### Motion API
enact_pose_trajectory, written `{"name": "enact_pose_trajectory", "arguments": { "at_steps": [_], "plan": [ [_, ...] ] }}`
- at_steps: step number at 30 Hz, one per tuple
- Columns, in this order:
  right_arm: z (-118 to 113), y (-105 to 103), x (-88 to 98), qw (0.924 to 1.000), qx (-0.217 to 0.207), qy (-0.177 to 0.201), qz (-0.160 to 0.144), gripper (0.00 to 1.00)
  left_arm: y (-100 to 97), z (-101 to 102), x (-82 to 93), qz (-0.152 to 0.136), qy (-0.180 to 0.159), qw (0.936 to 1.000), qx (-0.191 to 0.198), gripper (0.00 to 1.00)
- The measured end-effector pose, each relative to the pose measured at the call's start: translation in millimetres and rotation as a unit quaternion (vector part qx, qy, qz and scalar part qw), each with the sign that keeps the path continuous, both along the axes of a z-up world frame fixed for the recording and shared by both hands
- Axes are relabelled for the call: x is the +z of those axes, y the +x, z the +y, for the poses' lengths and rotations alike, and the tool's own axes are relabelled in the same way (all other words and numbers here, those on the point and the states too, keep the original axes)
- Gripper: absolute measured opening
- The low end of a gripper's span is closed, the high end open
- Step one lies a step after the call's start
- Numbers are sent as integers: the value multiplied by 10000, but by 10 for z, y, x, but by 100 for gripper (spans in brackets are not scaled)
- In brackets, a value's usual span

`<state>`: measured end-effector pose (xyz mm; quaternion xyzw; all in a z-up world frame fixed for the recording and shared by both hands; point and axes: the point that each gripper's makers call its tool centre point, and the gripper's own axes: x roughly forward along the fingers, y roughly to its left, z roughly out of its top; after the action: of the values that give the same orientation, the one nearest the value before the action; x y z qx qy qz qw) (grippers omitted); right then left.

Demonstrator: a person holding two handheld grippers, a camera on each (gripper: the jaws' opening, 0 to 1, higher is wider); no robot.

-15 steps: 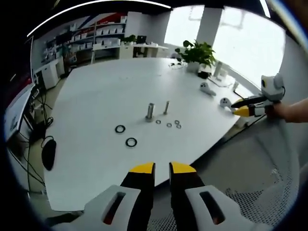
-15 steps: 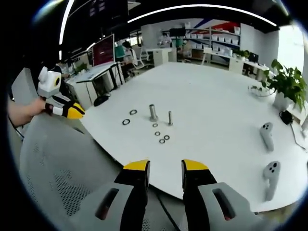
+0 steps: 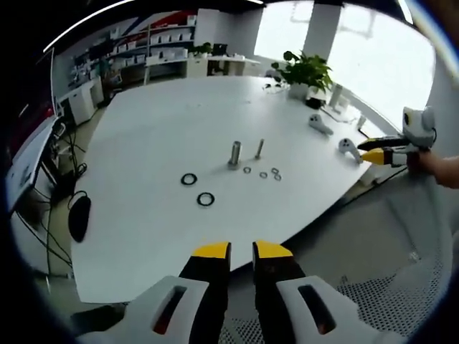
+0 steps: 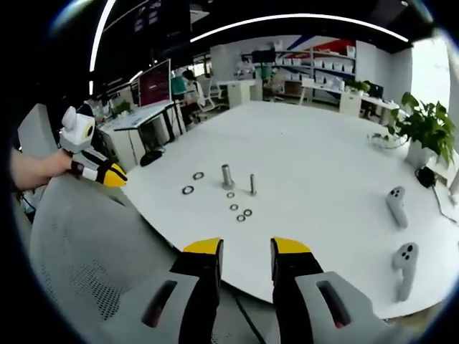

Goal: Place the washer onto the threaded stud by aligning its center hole with the stud, sliding it down to the base, and recovering from edge contact or off-axis alignment until the washer reaches the visible bottom stop.

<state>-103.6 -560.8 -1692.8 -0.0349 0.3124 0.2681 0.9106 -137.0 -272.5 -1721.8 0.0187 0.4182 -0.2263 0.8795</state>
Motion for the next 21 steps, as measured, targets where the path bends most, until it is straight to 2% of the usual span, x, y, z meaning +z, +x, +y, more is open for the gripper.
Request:
{"name": "enact_pose_trajectory", "arguments": {
  "at_steps": [6,8,11,16,21],
  "plan": [
    [46,-32,-47,9999,95,-17,113,28,38,16,70,-186,-67,9998,80,10],
    [43,-37,-49,9999,118,-59,105,28,32,-1,69,-173,-75,9998,38,10],
    [33,-11,-6,9999,26,97,56,28,28,-9,55,-144,-66,9999,7,10],
    [52,-61,-76,9997,114,30,205,28,2,10,30,-86,-11,9999,66,12],
    [70,-30,-17,9998,75,154,101,28,10,36,-9,29,20,10000,74,12]
  ]
}}
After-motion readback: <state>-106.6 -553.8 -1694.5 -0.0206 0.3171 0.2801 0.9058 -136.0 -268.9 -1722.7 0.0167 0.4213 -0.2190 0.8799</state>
